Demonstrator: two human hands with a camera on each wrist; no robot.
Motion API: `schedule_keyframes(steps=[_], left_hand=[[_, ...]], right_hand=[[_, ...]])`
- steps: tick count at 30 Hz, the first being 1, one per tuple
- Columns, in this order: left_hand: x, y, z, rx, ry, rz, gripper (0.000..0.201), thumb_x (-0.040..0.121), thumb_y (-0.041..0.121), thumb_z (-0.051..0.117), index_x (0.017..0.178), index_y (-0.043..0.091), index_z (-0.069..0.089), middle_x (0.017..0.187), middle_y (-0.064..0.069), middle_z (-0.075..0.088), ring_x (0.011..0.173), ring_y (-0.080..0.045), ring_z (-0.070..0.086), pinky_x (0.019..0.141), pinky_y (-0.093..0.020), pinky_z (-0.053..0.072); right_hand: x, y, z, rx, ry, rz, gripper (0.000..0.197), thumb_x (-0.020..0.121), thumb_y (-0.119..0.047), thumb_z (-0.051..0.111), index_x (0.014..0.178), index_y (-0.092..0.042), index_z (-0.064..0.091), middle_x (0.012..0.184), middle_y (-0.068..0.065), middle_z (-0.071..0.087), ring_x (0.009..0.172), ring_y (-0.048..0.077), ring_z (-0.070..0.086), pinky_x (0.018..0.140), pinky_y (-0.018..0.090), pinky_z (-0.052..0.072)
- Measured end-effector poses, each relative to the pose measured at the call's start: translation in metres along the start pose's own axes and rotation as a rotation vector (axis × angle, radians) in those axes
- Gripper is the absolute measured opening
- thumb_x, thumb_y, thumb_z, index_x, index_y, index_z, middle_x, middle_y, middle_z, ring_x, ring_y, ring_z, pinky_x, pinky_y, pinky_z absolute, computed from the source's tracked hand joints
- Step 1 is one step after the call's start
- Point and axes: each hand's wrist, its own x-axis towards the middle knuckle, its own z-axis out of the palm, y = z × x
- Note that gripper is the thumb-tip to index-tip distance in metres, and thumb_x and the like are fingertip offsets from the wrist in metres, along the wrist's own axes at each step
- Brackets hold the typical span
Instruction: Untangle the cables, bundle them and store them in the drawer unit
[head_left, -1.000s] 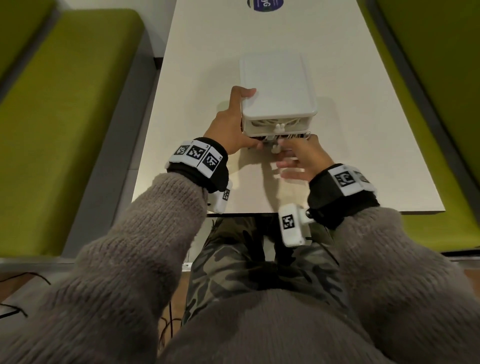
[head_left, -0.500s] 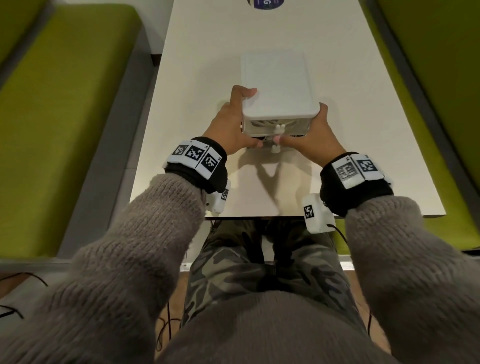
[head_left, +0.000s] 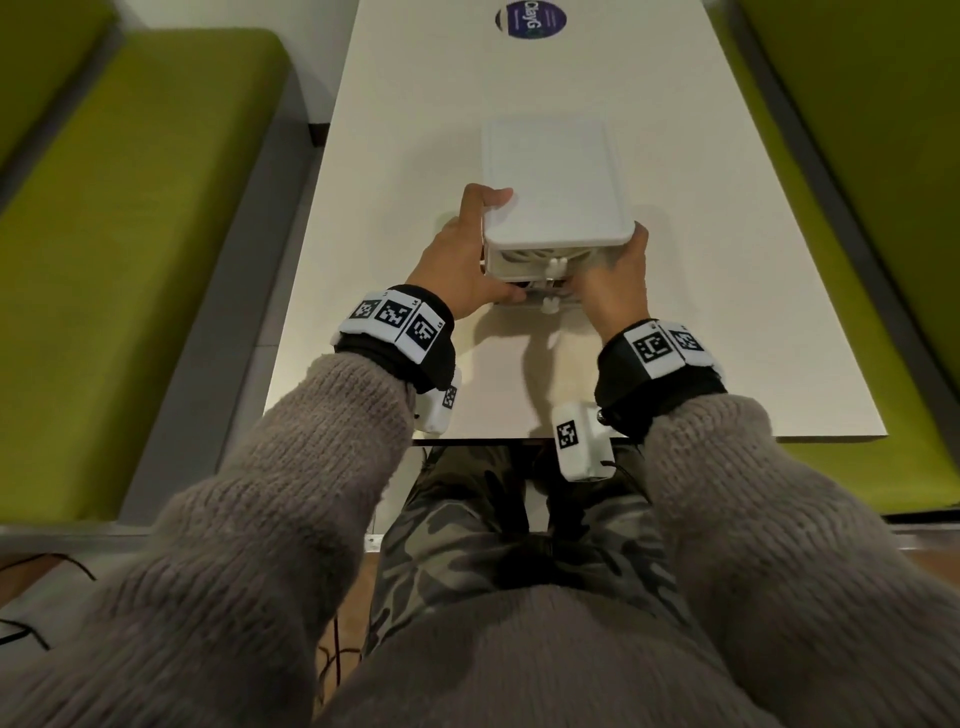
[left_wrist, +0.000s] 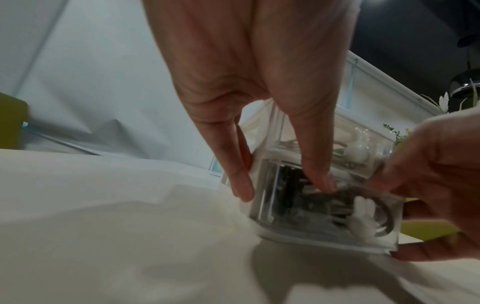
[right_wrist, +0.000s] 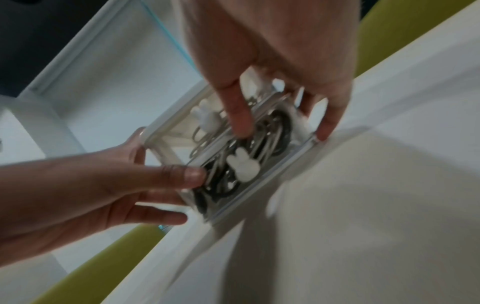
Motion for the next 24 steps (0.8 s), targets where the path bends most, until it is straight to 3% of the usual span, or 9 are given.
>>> schedule_keyframes(steps=[2,4,6,9,14,18,20,22,24], left_hand=[[0.000,-0.001,0.000,-0.001,0.008,-0.001,0.089,0.060,0.019,0.084,0.127,0.026,0.026,0.119,-0.003,0.051,0.091,-0.022,0.058,0.084,-0.041,0.052],[0.002,-0.002,0.000,0.008,0.026,-0.004,0.085,0.062,0.017,0.082,0.126,0.026,0.027,0.120,-0.002,0.051,0.091,-0.022,0.058,0.085,-0.041,0.051],[0.004,-0.002,0.000,0.015,0.025,-0.002,0.083,0.062,0.015,0.082,0.125,0.024,0.028,0.123,-0.003,0.051,0.093,-0.023,0.057,0.086,-0.039,0.051],[0.004,0.000,-0.001,0.036,0.034,-0.011,0.083,0.061,0.018,0.082,0.123,0.027,0.029,0.118,-0.006,0.053,0.090,-0.024,0.057,0.082,-0.034,0.050],[0.007,0.001,-0.001,0.047,0.060,-0.023,0.083,0.061,0.018,0.081,0.124,0.029,0.029,0.116,-0.005,0.054,0.084,-0.022,0.056,0.074,-0.029,0.046],[0.012,0.008,-0.007,0.044,0.037,-0.034,0.086,0.065,0.009,0.079,0.131,0.024,0.026,0.122,-0.005,0.052,0.088,-0.024,0.057,0.081,-0.034,0.050],[0.014,0.012,-0.012,0.058,-0.023,-0.045,0.091,0.068,0.010,0.079,0.138,0.024,0.022,0.123,-0.008,0.049,0.093,-0.027,0.056,0.087,-0.037,0.049],[0.006,0.021,-0.022,0.108,-0.056,-0.050,0.093,0.072,0.019,0.078,0.143,0.031,0.019,0.121,-0.010,0.043,0.094,-0.025,0.050,0.088,-0.031,0.042],[-0.008,0.026,-0.028,0.139,-0.046,-0.030,0.086,0.077,0.026,0.074,0.144,0.033,0.020,0.120,-0.009,0.039,0.096,-0.022,0.047,0.087,-0.027,0.036]], right_hand=[[0.000,0.003,-0.015,0.064,-0.160,0.023,0.084,0.066,-0.015,0.070,0.138,-0.015,0.027,0.131,0.006,0.049,0.113,0.020,0.054,0.088,0.031,0.053],[0.002,0.006,-0.030,0.049,-0.304,0.020,0.088,0.070,0.005,0.068,0.142,-0.012,0.021,0.131,0.008,0.045,0.111,0.016,0.051,0.073,0.015,0.052],[0.002,0.007,-0.038,-0.055,-0.316,-0.030,0.081,0.076,0.008,0.068,0.141,-0.013,0.023,0.125,0.004,0.047,0.113,0.017,0.052,0.076,0.017,0.052],[0.004,0.008,-0.032,-0.259,-0.121,-0.132,0.066,0.078,-0.002,0.070,0.133,-0.015,0.036,0.112,-0.001,0.055,0.106,0.022,0.060,0.081,0.028,0.047],[0.012,0.008,-0.024,-0.371,-0.058,-0.169,0.058,0.080,-0.001,0.065,0.131,-0.016,0.040,0.110,0.006,0.063,0.101,0.031,0.063,0.085,0.043,0.052],[0.018,-0.003,-0.023,-0.403,-0.105,-0.126,0.060,0.085,-0.008,0.065,0.138,-0.017,0.038,0.119,0.010,0.063,0.110,0.029,0.059,0.080,0.025,0.043],[0.016,-0.011,-0.023,-0.346,-0.150,-0.074,0.072,0.086,-0.013,0.066,0.147,-0.019,0.028,0.132,0.009,0.057,0.121,0.026,0.054,0.091,0.026,0.042],[0.007,-0.023,-0.029,-0.282,-0.174,-0.043,0.083,0.087,-0.014,0.065,0.152,-0.019,0.015,0.143,0.008,0.047,0.129,0.023,0.046,0.101,0.028,0.039],[-0.005,-0.031,-0.035,-0.272,-0.178,-0.076,0.079,0.088,-0.016,0.064,0.151,-0.017,0.017,0.144,0.006,0.044,0.126,0.017,0.045,0.099,0.025,0.038]])
